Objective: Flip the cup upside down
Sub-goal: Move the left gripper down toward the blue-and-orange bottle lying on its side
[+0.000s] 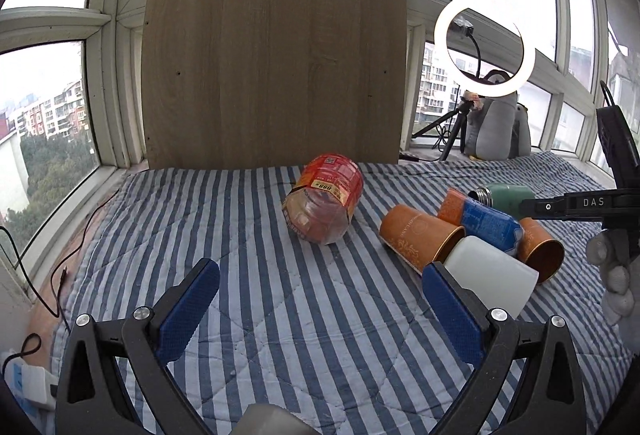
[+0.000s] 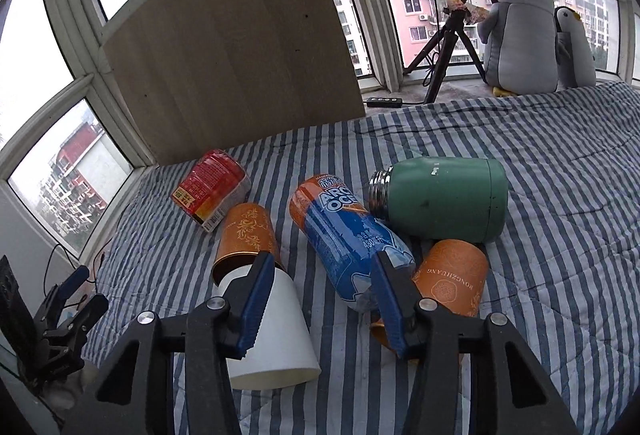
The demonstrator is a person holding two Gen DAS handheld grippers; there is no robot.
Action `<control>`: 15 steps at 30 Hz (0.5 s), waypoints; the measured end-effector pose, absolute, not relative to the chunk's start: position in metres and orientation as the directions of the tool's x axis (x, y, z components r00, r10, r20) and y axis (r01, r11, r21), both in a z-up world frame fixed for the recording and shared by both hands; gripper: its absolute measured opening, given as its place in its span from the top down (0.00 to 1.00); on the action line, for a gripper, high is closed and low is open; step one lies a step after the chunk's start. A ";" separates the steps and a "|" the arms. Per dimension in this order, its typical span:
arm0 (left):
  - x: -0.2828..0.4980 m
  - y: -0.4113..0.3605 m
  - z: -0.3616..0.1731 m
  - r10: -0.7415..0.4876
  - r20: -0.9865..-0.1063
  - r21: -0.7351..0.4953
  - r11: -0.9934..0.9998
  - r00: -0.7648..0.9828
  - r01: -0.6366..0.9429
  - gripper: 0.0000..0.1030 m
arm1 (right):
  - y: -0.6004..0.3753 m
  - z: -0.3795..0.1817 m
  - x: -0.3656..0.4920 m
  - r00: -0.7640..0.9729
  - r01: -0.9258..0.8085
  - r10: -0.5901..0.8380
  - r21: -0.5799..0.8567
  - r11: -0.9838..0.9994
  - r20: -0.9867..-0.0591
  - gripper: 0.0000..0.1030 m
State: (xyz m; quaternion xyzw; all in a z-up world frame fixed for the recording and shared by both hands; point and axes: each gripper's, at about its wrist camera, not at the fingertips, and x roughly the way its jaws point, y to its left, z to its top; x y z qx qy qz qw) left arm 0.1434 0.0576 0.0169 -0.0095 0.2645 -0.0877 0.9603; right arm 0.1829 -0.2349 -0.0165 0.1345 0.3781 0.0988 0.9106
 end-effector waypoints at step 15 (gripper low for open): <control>0.117 0.057 0.028 -0.238 -0.450 -0.096 0.971 0.861 0.218 0.00 | -0.199 -0.047 0.188 0.562 -0.045 0.132 0.129 0.991 -0.816 0.83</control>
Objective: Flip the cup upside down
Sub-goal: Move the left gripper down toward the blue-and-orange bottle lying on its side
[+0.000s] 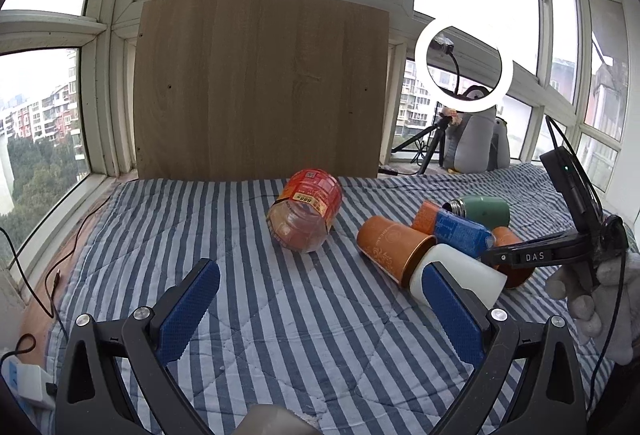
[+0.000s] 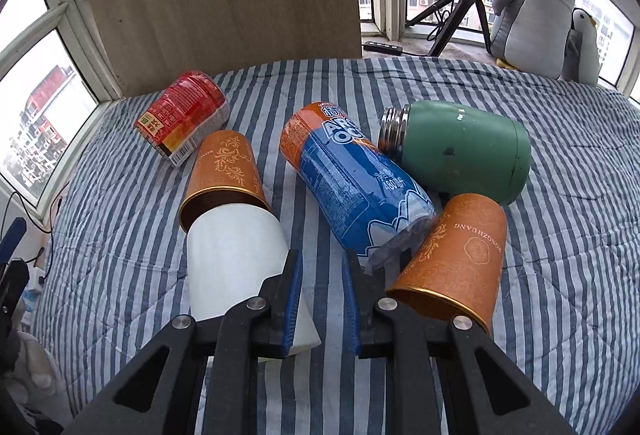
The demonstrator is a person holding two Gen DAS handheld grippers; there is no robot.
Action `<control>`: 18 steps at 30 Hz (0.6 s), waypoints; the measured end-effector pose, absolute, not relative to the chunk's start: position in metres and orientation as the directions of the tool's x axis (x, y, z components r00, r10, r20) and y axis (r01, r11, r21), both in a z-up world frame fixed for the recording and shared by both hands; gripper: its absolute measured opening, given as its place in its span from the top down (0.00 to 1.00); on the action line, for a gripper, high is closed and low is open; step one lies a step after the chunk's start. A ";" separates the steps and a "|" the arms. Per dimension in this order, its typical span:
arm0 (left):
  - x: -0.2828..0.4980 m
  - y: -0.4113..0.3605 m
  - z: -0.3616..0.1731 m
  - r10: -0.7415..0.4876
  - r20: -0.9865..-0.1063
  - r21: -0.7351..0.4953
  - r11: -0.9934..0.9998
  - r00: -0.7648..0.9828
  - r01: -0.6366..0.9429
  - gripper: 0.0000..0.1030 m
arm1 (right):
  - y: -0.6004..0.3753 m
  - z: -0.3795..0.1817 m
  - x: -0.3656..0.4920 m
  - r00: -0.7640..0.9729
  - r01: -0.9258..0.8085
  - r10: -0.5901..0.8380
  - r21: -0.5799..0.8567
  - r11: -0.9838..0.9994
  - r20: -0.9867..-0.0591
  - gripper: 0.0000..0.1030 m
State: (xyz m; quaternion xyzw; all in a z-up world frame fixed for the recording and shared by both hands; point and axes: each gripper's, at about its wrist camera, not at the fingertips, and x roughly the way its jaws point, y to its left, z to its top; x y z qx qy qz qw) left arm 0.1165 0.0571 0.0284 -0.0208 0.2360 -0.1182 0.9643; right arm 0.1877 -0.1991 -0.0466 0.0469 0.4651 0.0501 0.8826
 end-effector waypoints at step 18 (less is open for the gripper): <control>0.092 0.107 0.062 -0.231 -0.329 -0.226 0.961 0.916 0.161 0.00 | -0.091 -0.083 0.192 0.451 -0.221 0.349 0.277 0.935 -0.821 0.83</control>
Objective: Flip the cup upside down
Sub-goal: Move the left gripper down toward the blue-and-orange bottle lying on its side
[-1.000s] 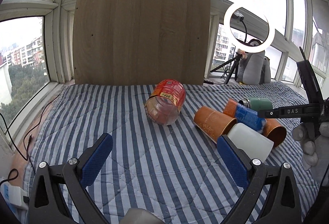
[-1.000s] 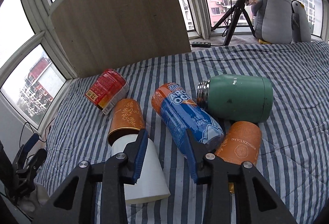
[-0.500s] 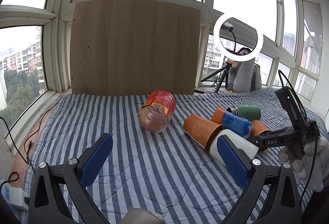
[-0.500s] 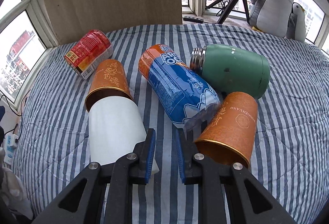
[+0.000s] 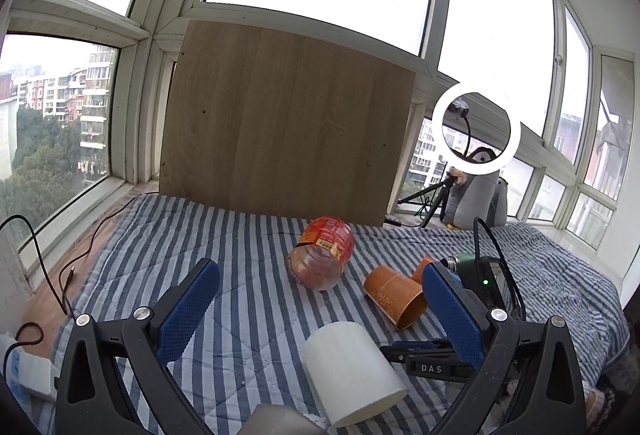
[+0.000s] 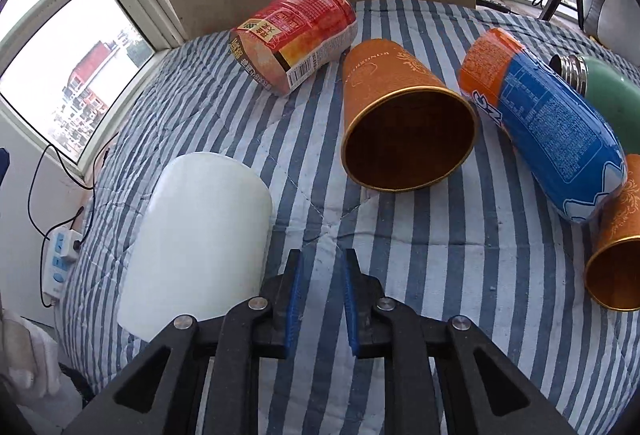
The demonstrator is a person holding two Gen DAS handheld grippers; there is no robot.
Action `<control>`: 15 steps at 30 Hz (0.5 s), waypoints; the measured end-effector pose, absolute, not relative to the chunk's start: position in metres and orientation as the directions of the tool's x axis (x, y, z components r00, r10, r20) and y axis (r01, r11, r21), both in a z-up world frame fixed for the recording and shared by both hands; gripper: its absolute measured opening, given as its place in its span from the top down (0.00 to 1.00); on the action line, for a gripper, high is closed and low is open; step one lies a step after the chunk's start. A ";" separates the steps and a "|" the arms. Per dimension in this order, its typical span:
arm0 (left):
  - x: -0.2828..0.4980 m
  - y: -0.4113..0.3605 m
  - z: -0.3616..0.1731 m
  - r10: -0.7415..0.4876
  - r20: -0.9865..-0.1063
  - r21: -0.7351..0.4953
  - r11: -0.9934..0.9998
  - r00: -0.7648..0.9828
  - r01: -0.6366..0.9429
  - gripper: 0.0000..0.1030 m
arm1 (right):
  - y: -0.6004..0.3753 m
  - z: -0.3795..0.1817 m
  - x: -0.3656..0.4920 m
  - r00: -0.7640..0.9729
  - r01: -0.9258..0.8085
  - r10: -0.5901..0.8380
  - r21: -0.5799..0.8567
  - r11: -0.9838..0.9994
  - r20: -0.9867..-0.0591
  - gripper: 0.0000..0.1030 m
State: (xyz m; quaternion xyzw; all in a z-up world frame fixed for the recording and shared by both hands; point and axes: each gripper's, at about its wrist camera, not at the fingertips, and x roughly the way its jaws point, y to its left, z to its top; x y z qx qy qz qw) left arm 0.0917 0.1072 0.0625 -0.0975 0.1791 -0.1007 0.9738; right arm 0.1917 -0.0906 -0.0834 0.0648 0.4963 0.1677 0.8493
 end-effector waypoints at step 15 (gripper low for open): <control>0.106 0.067 0.041 -0.286 -0.423 -0.134 0.958 0.860 0.252 0.00 | -0.219 0.003 0.149 0.721 -0.079 0.206 0.217 0.973 -0.662 0.55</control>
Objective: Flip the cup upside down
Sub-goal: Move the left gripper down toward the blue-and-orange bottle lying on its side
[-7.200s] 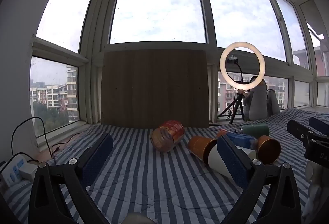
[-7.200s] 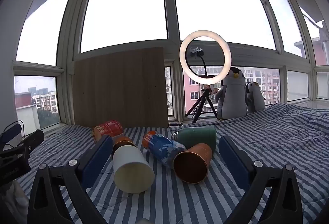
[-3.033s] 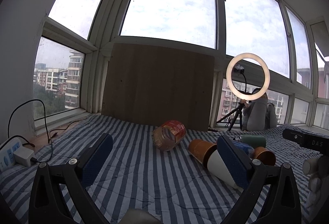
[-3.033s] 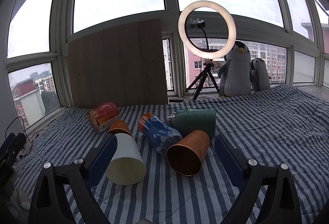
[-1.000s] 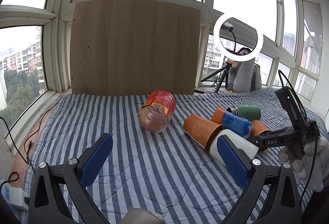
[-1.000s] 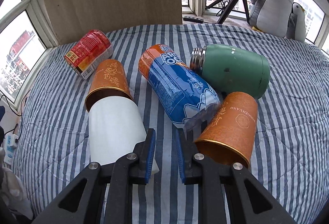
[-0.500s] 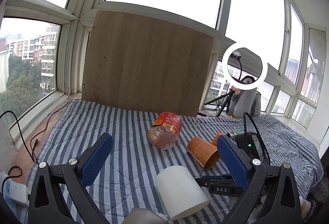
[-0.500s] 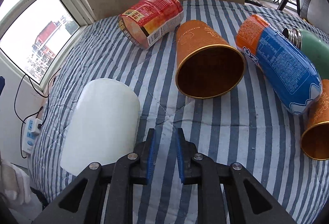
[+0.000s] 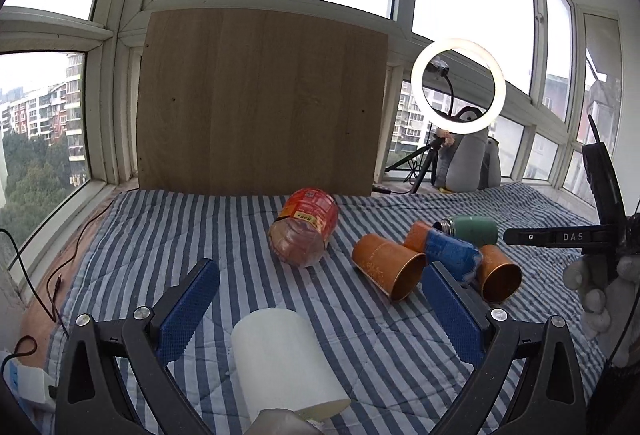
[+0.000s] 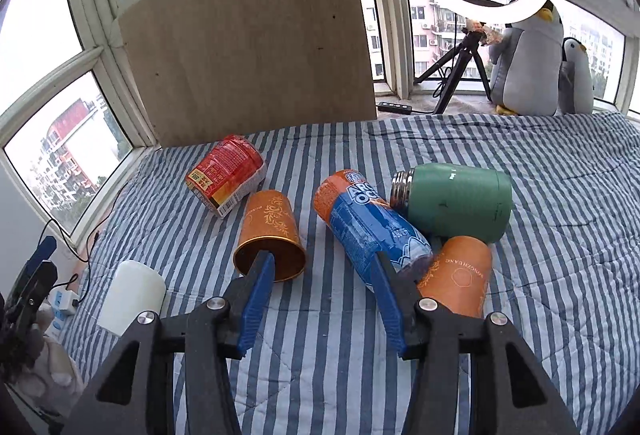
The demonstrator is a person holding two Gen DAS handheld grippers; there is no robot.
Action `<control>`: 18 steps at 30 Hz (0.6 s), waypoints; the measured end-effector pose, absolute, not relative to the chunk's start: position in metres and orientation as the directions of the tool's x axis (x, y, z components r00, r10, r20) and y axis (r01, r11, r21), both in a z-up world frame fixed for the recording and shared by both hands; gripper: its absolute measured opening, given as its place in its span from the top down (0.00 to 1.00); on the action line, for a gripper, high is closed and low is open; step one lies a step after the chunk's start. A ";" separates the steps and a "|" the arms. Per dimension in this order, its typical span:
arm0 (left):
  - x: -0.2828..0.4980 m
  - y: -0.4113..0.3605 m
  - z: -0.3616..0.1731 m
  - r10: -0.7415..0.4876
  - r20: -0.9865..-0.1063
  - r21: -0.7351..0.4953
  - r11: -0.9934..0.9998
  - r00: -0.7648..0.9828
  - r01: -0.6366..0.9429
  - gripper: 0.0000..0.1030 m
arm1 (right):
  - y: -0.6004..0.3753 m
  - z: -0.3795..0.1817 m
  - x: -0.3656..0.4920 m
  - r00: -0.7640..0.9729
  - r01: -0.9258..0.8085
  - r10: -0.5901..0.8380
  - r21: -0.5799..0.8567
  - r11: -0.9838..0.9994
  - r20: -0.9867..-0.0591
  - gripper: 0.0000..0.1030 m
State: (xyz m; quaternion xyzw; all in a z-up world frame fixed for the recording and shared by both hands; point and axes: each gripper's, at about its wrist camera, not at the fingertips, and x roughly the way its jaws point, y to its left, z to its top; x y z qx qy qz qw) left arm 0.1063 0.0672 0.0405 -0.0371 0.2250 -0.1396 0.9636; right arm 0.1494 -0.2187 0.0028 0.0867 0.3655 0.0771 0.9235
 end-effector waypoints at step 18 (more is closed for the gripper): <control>0.207 -0.161 0.030 -0.380 -0.760 -0.203 0.910 0.527 0.362 0.00 | -0.324 -0.062 0.100 0.877 0.095 -0.024 0.123 0.988 -0.481 0.55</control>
